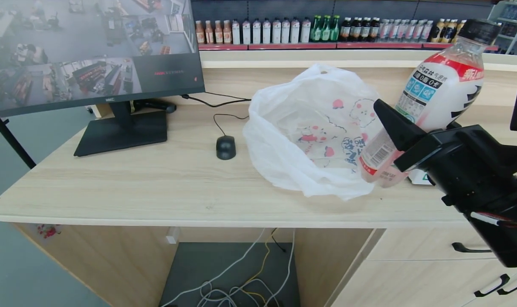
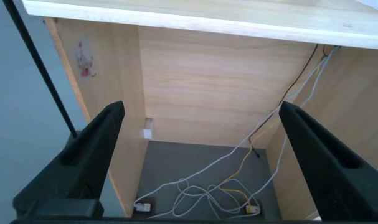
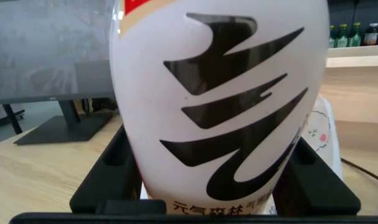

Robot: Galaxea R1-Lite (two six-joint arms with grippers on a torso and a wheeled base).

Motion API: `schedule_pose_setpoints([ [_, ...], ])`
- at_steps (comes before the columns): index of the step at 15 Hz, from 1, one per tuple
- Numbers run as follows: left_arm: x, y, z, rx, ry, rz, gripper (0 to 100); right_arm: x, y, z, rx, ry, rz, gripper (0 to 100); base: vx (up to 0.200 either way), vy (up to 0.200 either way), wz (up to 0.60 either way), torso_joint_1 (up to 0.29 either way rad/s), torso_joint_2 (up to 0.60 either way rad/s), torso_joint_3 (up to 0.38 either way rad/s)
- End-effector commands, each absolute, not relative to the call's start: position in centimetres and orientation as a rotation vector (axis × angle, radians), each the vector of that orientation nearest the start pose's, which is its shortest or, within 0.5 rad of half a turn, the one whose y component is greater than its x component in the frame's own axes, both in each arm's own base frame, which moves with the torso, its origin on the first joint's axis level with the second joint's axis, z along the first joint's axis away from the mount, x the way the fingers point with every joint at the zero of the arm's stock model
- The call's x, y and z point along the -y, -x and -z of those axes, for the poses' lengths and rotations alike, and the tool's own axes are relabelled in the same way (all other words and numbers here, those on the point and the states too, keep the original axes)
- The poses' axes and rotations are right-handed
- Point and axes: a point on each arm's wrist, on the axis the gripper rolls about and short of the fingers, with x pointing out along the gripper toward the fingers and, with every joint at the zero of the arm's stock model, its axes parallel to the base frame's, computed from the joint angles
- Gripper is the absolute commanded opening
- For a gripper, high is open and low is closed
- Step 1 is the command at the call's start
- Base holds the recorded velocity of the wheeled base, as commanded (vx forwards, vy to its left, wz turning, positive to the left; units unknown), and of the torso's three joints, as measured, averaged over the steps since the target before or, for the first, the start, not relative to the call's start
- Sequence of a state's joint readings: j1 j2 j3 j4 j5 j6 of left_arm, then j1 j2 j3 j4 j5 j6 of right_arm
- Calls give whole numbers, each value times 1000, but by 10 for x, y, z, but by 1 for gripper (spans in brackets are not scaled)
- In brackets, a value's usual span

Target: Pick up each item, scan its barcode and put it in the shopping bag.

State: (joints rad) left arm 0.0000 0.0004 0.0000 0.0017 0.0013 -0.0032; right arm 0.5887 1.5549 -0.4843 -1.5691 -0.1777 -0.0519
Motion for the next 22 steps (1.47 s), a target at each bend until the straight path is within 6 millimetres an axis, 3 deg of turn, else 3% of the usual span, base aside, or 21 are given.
schedule_pose_setpoints([
  [1,0,23,-75,-2,3,-2,100,-128,-198,-233,481,-140,-390,0,0,0,0,0,0,0],
  [9,0,23,-75,-2,2,-2,100,-143,-224,-243,525,-173,-429,0,0,0,0,0,0,0],
  [12,0,23,-75,-2,3,-2,100,-154,-251,-237,516,-156,-406,0,0,0,0,0,0,0],
  [15,0,23,-75,-2,3,-2,100,-168,-270,-214,453,-127,-412,0,0,0,0,0,0,0],
  [22,0,23,-75,-2,2,-2,100,-182,-302,-218,508,-145,-390,0,0,0,0,0,0,0],
])
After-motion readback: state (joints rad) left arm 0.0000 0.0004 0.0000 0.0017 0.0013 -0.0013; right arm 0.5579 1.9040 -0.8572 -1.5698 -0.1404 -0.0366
